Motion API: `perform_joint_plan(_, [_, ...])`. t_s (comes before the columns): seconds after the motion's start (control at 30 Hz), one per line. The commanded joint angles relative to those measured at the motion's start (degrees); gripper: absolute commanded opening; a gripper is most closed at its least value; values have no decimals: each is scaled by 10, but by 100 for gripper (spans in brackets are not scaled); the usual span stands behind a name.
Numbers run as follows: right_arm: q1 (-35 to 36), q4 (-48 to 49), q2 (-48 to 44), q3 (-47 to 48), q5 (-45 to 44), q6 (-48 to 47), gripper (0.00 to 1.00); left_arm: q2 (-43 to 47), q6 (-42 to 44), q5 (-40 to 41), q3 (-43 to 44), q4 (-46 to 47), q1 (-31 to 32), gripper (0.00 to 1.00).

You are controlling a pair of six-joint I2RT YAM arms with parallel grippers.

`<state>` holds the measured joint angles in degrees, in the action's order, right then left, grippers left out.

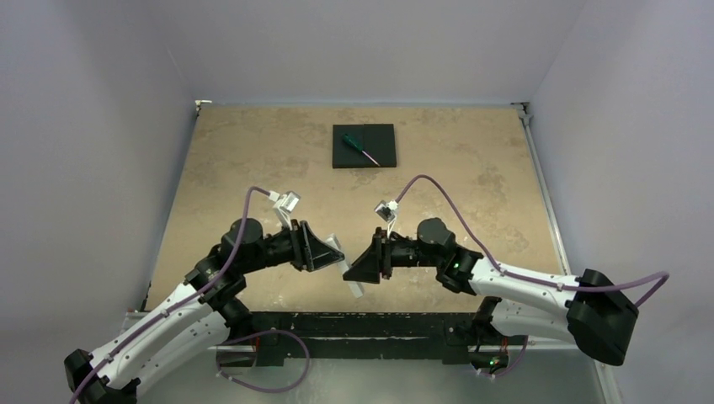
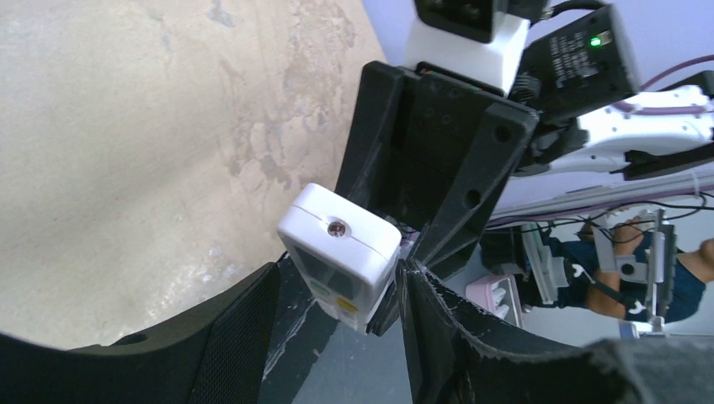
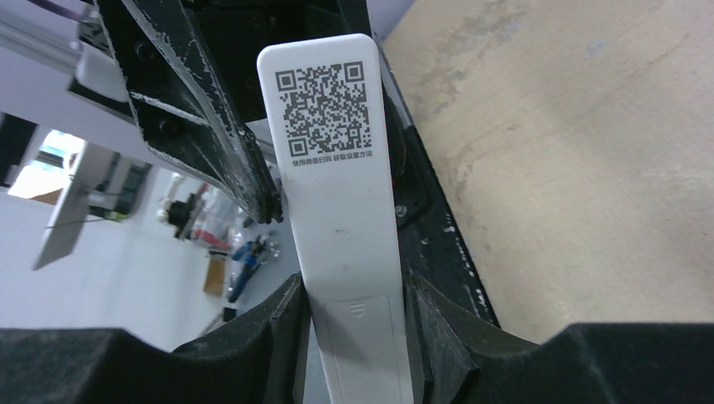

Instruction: Load the batteries into the remote control

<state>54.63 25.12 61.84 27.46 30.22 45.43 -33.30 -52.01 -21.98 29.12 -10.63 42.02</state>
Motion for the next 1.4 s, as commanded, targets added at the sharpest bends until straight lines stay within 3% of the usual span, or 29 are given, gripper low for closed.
perform_joint_plan(0.0, [-1,183,-9,-30,29,88,0,3,-28,-40,-5,83,0,54])
perform_joint_plan(0.2, [-1,285,8,-57,30,139,0,3,-44,-56,-10,123,0,54])
perform_joint_plan(0.5, [0,292,16,-60,21,142,0,11,-52,-59,-10,133,1,49])
perform_joint_plan(0.83, [0,321,29,-82,20,149,0,19,-54,-54,-20,145,0,22])
perform_joint_plan(0.93, [0,330,34,-87,24,149,0,19,-55,-46,-26,142,0,0])
perform_joint_plan(1.1, [0,312,20,-97,19,134,20,18,-52,-27,-29,128,0,0])
perform_joint_plan(1.23, [0,247,-11,-96,12,90,38,15,-49,-18,-26,116,1,0])
perform_joint_plan(1.37, [0,178,-55,-97,3,67,49,6,-47,-12,-22,108,0,0])
